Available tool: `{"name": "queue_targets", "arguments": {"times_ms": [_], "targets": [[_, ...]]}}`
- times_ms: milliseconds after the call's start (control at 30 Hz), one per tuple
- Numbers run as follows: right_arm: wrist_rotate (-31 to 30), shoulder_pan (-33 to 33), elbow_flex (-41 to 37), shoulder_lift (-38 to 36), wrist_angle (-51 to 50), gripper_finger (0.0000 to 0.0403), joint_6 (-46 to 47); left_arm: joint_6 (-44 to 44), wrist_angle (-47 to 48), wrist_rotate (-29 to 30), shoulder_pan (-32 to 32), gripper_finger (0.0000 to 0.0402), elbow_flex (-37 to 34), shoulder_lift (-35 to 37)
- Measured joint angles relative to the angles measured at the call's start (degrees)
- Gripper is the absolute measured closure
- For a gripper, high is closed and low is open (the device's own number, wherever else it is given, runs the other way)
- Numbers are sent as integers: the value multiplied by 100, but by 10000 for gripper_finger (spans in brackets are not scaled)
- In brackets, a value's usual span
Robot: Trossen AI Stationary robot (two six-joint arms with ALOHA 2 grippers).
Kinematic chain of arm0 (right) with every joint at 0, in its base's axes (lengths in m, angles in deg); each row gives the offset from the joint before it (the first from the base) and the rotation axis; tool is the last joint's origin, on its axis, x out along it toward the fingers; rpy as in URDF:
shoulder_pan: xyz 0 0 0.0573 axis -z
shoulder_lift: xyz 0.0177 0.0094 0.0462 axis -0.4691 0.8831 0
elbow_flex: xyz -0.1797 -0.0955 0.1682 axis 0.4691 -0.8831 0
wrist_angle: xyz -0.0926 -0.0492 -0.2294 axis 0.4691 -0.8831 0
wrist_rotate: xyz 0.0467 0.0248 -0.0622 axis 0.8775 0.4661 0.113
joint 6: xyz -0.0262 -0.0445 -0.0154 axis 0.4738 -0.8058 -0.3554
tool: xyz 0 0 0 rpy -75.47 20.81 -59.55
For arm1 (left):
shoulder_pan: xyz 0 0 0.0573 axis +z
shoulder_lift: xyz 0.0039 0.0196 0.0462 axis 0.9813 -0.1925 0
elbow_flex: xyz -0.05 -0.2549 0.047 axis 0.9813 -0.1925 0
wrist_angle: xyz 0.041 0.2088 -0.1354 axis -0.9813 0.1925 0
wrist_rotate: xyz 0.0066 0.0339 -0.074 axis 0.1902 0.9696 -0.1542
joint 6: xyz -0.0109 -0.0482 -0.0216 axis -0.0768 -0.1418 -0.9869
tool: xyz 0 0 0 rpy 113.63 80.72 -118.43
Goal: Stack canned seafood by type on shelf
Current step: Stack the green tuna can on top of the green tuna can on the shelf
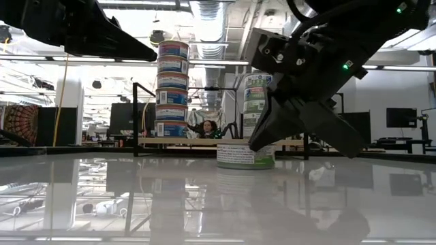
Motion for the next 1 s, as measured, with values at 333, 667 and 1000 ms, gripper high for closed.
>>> {"name": "queue_targets", "arguments": {"times_ms": [333,667,1000], "targets": [[-55,-154,-7,9,20,373,97,-43,3,-2,0,169,0,0],[129,-302,-26,42,-9,373,286,-46,6,-10,2,169,0,0],[556,-298,-22,-556,-457,353,715,-897,12,-1117,131,169,2,2]]}}
